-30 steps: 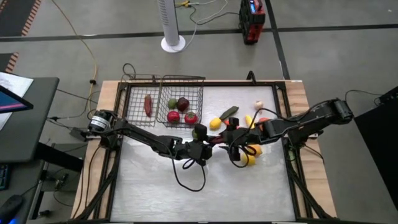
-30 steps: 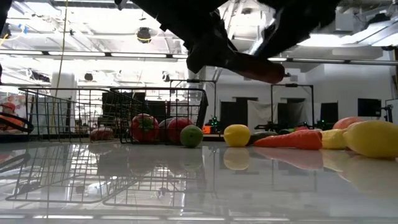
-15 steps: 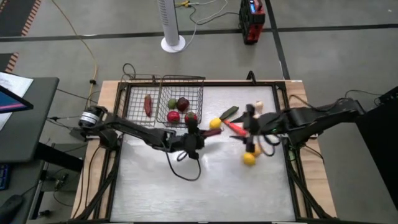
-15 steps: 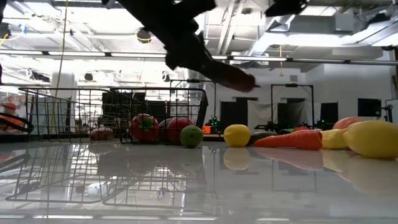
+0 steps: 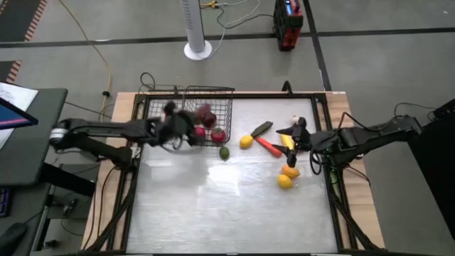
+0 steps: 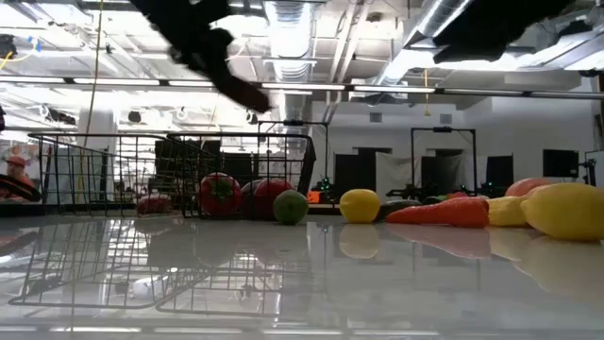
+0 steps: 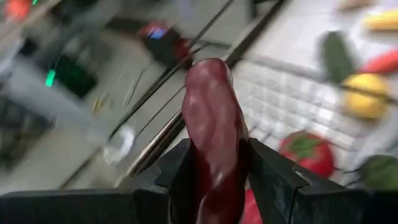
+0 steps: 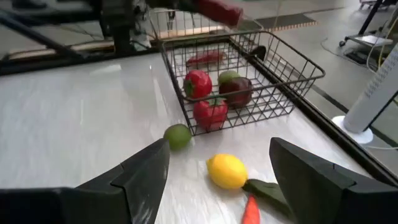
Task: Sort produce into baskets
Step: Put the purple chili pepper into the left wire basket, then put the orange carrot into the left wire basket, then put the top left lemon into the right wire basket
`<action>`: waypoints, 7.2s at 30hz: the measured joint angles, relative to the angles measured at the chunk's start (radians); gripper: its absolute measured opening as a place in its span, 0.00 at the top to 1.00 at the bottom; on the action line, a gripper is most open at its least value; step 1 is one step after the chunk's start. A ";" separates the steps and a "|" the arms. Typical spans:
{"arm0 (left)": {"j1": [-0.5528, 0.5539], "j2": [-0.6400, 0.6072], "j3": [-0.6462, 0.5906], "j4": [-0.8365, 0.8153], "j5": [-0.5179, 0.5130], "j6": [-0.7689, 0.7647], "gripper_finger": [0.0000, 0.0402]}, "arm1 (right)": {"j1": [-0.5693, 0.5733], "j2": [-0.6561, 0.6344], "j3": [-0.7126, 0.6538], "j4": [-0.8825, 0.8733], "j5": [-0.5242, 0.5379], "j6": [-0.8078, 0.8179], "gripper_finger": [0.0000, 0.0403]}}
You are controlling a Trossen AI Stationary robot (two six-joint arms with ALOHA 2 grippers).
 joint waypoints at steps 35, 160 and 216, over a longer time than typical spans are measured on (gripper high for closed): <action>0.090 -0.169 -0.084 0.163 0.395 -0.081 0.36 | -0.125 0.147 -0.198 -0.022 -0.007 0.156 0.25; -0.048 -0.114 -0.019 -0.177 -0.200 -0.230 0.82 | 0.085 0.233 0.061 -0.041 0.010 0.042 0.28; -0.092 -0.295 -0.178 -0.021 0.187 -0.178 0.38 | -0.437 0.996 0.176 0.431 -0.591 -0.536 0.30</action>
